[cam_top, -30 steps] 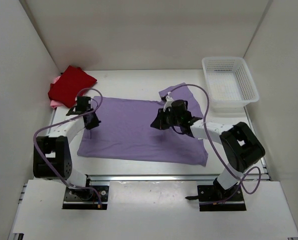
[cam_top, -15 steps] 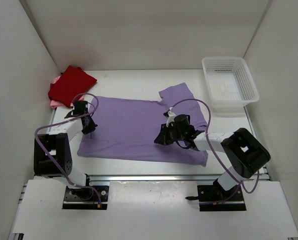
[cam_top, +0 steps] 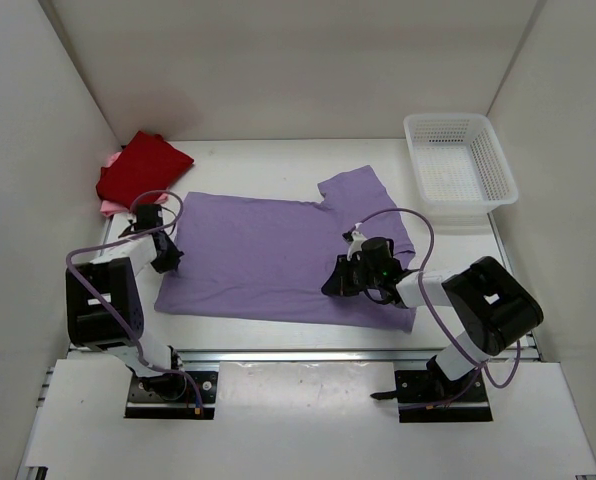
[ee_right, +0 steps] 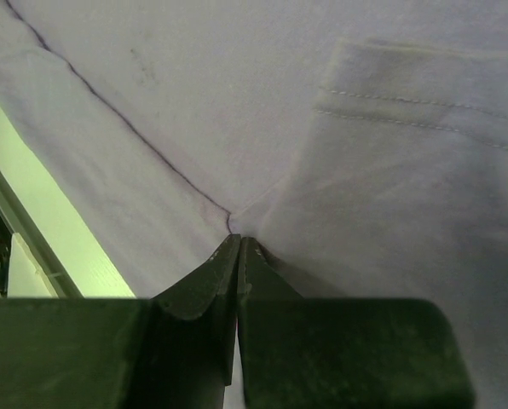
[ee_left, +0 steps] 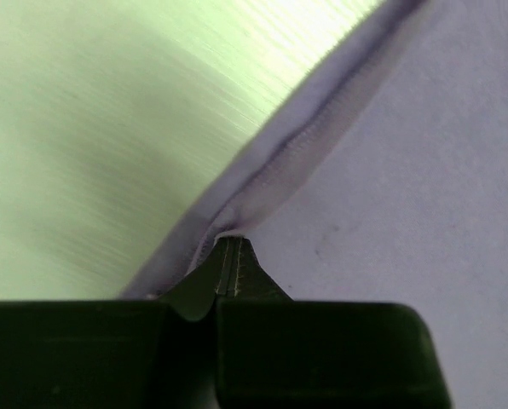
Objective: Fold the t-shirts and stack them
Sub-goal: Fold the flattened tshirt in 1/3 of the way, then grap the side of the flattened tshirt furthest away from the robot with both arms
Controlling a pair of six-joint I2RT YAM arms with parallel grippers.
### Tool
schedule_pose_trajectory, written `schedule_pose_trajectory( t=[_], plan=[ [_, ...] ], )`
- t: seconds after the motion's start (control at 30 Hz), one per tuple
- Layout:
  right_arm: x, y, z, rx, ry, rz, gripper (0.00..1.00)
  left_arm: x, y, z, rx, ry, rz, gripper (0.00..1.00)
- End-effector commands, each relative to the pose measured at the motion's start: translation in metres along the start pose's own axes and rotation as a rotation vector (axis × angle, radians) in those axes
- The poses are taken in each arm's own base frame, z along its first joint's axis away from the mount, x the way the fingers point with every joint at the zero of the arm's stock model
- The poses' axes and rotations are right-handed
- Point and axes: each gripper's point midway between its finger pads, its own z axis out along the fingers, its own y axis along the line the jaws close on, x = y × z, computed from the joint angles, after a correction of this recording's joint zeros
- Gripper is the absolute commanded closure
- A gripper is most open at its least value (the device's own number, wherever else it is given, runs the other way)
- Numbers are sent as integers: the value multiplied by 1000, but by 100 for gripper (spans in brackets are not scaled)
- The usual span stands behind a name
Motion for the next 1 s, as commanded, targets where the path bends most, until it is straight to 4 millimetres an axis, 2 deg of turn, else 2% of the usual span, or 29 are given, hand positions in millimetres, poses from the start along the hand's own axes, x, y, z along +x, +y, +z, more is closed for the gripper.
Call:
schedule_pose_trajectory(
  t=[0.0, 0.13, 0.2, 0.23, 0.33, 0.4, 0.47, 0.5, 0.53, 0.57, 0.6, 0.67, 0.73, 0.77, 0.87, 0.9, 0.97],
  plan=[
    [2, -14, -1, 37, -12, 9, 100, -29, 6, -9, -18, -71, -16, 97],
    [2, -16, -3, 45, -14, 9, 100, -45, 15, -13, -60, -101, -26, 97],
    [2, -16, -2, 47, -12, -2, 100, -63, 13, -21, -62, -152, -30, 94],
    [3, -18, -2, 54, -10, 4, 100, -65, 11, -25, -59, -165, -25, 91],
    [5, -16, -1, 43, 3, 4, 99, -79, -7, -35, -14, -203, -8, 89],
    [3, -14, -2, 42, -3, -3, 100, -89, -32, -44, 52, -236, 11, 89],
    [-2, -7, -4, 27, -2, -5, 100, -92, -57, -41, 79, -250, 53, 85],
    [-8, -3, -5, 19, -17, -15, 100, -102, -72, -44, 113, -263, 65, 82],
    [-8, 0, -7, 13, -13, -15, 100, -106, -82, -39, 116, -252, 73, 81],
    [-13, 3, -8, 13, -27, -20, 100, -100, -88, -24, 115, -212, 100, 78],
    [-15, 7, -10, 5, -35, -30, 100, -110, -100, -24, 134, -218, 96, 77],
    [-29, 18, -13, -18, -58, -38, 100, -124, -110, -4, 149, -196, 62, 70],
    [-36, 23, -15, -21, -68, -48, 100, -129, -123, 9, 192, -166, 28, 65],
    [-38, 24, -15, -21, -67, -48, 100, -137, -124, 20, 189, -168, 12, 64],
    [-49, 29, -19, -21, -82, -52, 100, -156, -130, 36, 159, -170, 3, 57],
    [-54, 34, -21, -27, -93, -60, 100, -150, -132, 45, 150, -148, 13, 56],
    [-58, 36, -22, -33, -97, -62, 100, -162, -140, 48, 157, -164, 10, 52]
  ],
)
